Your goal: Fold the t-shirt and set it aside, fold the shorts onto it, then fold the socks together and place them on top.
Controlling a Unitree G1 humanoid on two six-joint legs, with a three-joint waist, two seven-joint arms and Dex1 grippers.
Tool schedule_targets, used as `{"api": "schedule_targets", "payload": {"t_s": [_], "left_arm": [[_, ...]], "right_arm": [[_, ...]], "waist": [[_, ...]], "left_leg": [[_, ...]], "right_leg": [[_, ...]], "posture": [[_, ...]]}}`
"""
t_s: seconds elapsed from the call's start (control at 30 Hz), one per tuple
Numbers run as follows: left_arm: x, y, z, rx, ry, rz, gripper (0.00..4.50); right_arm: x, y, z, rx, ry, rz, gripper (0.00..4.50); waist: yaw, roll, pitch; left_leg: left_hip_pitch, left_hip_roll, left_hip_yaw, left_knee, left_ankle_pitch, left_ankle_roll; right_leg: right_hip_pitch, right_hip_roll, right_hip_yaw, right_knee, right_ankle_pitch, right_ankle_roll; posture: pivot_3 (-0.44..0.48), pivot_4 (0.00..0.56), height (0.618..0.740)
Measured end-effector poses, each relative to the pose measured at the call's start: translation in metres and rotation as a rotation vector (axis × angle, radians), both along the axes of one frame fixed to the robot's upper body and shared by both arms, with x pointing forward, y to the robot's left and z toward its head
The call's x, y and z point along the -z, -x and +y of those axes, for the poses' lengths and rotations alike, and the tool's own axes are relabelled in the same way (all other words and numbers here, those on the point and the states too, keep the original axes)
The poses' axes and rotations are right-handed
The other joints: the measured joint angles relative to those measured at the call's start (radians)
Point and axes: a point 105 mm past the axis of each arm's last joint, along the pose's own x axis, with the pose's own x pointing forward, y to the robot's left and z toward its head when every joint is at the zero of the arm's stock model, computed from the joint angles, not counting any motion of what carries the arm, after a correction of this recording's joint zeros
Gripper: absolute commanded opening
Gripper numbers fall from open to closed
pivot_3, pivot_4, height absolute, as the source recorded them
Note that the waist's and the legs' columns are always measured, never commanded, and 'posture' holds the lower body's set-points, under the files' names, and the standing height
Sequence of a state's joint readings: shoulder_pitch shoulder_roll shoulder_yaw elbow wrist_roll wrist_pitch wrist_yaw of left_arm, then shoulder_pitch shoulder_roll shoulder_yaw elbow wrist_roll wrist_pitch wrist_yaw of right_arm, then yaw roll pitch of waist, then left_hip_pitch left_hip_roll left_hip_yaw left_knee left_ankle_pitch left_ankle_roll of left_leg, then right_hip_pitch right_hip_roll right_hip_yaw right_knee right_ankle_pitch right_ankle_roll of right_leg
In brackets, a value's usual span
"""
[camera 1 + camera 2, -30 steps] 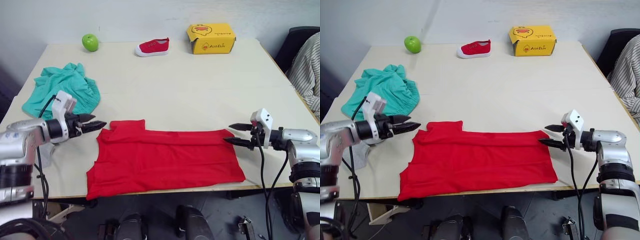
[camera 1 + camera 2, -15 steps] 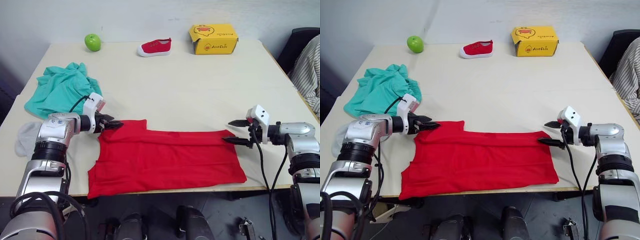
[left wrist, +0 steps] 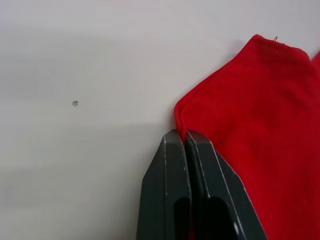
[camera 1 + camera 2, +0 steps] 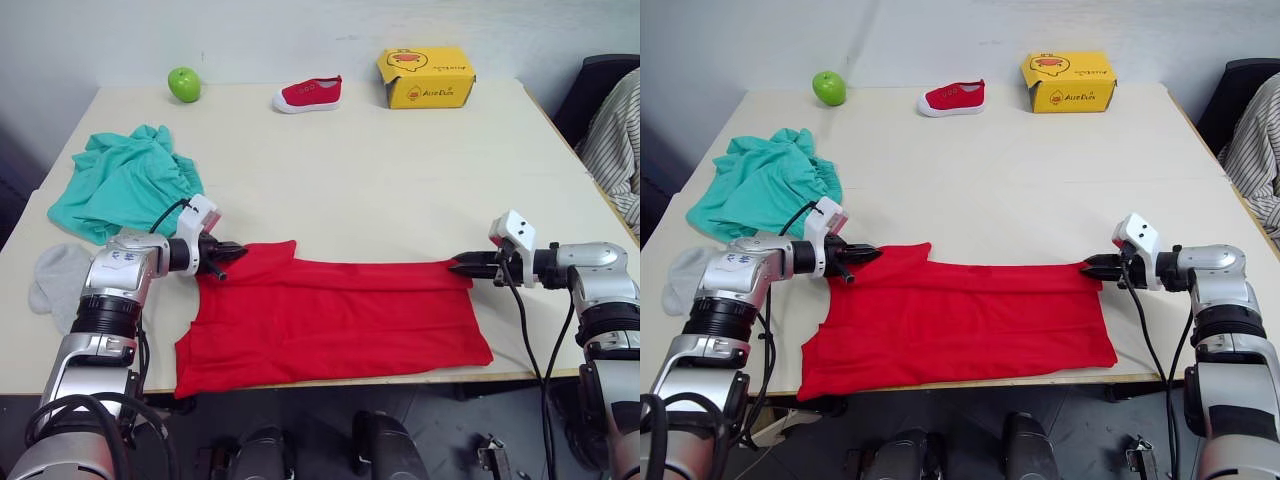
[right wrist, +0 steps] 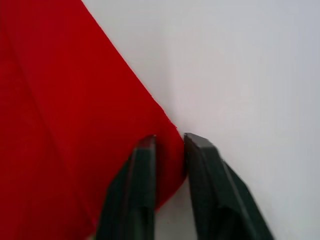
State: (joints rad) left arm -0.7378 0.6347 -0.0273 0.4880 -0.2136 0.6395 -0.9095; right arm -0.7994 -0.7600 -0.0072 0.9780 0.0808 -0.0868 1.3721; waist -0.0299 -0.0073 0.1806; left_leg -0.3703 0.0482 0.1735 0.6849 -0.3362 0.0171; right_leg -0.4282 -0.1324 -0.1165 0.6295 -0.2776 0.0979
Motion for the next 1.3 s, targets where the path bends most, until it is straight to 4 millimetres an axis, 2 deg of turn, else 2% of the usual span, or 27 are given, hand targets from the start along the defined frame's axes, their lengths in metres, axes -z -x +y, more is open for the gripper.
{"api": "schedule_targets", "payload": {"t_s": [0.2, 0.4, 0.53, 0.63, 0.8, 0.97, 1.13, 1.3], "left_arm": [[-0.003, -0.001, -0.001, 0.021, -0.003, -0.061, 0.0], [-0.023, 0.002, 0.001, 0.092, 0.011, -0.265, 0.0], [-0.042, 0.016, 0.007, 0.166, -0.012, -0.445, 0.0], [-0.048, 0.03, 0.017, 0.203, -0.053, -0.538, 0.0], [-0.036, 0.062, 0.029, 0.303, -0.177, -0.644, 0.0], [-0.044, 0.084, 0.028, 0.357, -0.287, -0.784, 0.0], [-0.023, 0.109, 0.021, 0.476, -0.42, -0.843, 0.0], [-0.011, 0.125, 0.023, 0.516, -0.46, -0.836, 0.0]], "right_arm": [[-0.002, 0.002, 0.003, -0.031, 0.0, -0.045, 0.03], [-0.015, 0.007, 0.006, -0.073, -0.007, -0.209, 0.03], [-0.026, 0.017, 0.006, -0.097, -0.004, -0.36, 0.03], [-0.025, 0.024, 0.004, -0.093, 0.003, -0.419, 0.03], [-0.016, 0.044, 0.002, -0.085, 0.038, -0.518, 0.03], [0.002, 0.057, 0.006, -0.07, 0.025, -0.532, 0.03], [0.005, 0.063, 0.005, -0.072, 0.066, -0.603, 0.03], [0.011, 0.07, 0.006, -0.094, 0.112, -0.658, 0.03]], "waist": [[0.0, 0.0, 0.0], [0.0, 0.0, 0.0], [-0.001, 0.0, 0.0], [-0.001, 0.0, 0.0], [0.0, 0.0, 0.0], [0.001, 0.0, 0.0], [0.0, 0.0, 0.0], [-0.001, 0.0, 0.0]], "left_leg": [[0.0, 0.0, 0.0, 0.0, 0.0, 0.0], [0.0, 0.0, -0.001, 0.0, 0.0, 0.0], [0.0, 0.001, -0.002, -0.001, 0.0, 0.0], [0.001, 0.001, -0.003, -0.001, 0.0, 0.0], [0.001, 0.003, -0.005, -0.001, -0.001, 0.0], [0.002, 0.003, -0.005, -0.001, -0.001, 0.002], [0.002, 0.003, -0.004, -0.001, -0.001, 0.002], [0.002, 0.003, -0.004, -0.001, -0.002, 0.003]], "right_leg": [[0.0, 0.0, 0.0, 0.0, 0.0, 0.0], [0.0, 0.0, 0.0, -0.001, 0.0, 0.0], [0.0, 0.0, 0.0, -0.001, 0.0, 0.0], [0.0, -0.001, 0.0, -0.001, 0.0, 0.0], [0.0, -0.001, 0.0, -0.001, 0.0, 0.0], [0.0, -0.004, 0.001, -0.002, 0.0, 0.0], [0.0, -0.004, 0.001, -0.003, 0.0, 0.0], [0.0, -0.004, 0.001, -0.004, 0.0, 0.0]], "posture": [[0.0, 0.15, 0.74], [0.0, 0.15, 0.74], [0.0, 0.15, 0.74], [0.0, 0.15, 0.74], [0.0, 0.15, 0.74], [0.0, 0.15, 0.74], [0.0, 0.15, 0.74], [0.0, 0.15, 0.74]]}}
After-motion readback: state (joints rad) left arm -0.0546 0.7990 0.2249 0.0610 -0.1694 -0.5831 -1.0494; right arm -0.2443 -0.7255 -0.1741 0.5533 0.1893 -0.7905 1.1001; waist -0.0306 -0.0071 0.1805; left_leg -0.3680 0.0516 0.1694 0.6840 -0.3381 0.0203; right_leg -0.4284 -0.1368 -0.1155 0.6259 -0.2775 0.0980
